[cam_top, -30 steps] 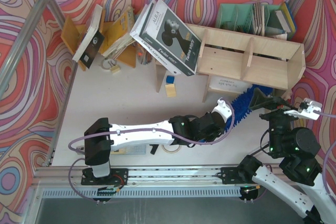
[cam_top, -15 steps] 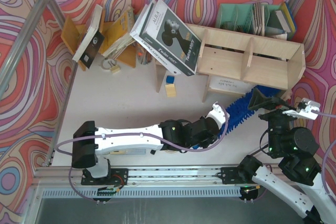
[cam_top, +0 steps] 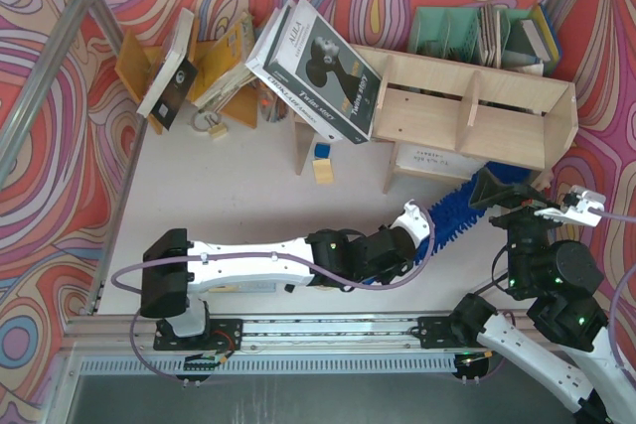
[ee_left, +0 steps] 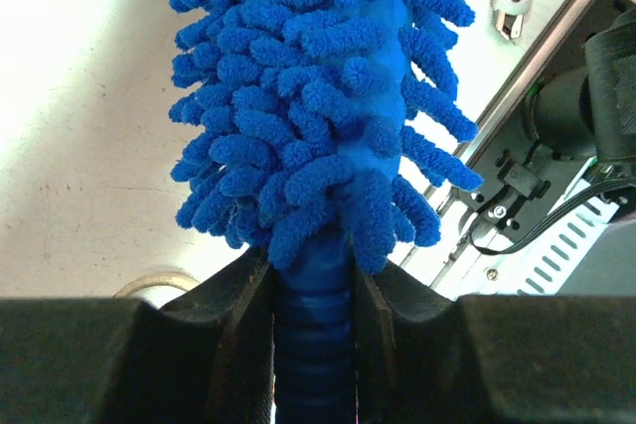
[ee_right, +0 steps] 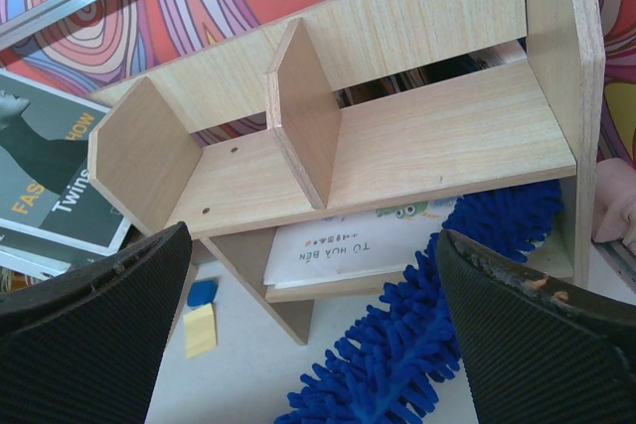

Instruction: Dust the bookshelf with a duster

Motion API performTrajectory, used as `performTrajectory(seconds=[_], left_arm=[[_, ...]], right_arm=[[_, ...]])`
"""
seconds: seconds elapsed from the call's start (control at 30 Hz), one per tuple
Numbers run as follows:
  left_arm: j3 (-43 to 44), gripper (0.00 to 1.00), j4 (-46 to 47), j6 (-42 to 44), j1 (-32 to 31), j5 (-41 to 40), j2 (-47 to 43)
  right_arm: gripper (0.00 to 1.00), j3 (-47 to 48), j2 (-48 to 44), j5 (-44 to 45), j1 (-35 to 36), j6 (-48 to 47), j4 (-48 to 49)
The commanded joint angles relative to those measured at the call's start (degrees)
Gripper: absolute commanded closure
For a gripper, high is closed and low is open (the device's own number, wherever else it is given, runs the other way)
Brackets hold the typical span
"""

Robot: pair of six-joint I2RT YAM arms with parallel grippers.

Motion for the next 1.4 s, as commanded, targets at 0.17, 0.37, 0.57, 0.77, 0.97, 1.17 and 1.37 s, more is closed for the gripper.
performTrajectory(seconds=[0.17, 0.37, 0.57, 0.77, 0.97, 1.17, 1.37], left_arm=[[-0.75, 1.00, -0.04, 1.15, -0.30, -1.83, -2.46], [-5.31, 1.00, 1.04, -0.87, -0.29, -5.99, -10.02], [-10.42, 1.00, -0.63, -4.78, -0.04, -15.15, -15.40], [-12.51, 1.00, -1.46, -10.32, 0.10, -22.26, -17.51], [-14.62, 1.00, -1.59, -15.60, 0.15, -27.08, -18.23], [-14.96, 1.00, -1.78, -18.48, 0.15, -26.48, -17.74], [-9.22, 1.00, -3.68, -18.71, 0.15, -23.79, -10.82]], right_arm=[[0.01, 0.98, 0.82, 0.32, 0.13, 0.18, 0.63], [0.01, 0.69, 1.48, 0.10, 0.13, -0.52, 1.64], [0.02, 0.04, 1.86, -0.24, 0.13, -0.72, 2.70], [0.01, 0.02, 2.66, -0.53, 0.10, -0.72, 3.11], [0.01, -0.05, 2.37, -0.56, 0.13, -0.63, 2.62], [0.01, -0.18, 1.76, -0.23, 0.13, -0.60, 2.32], [0.01, -0.48, 1.56, -0.30, 0.13, -0.21, 2.28]])
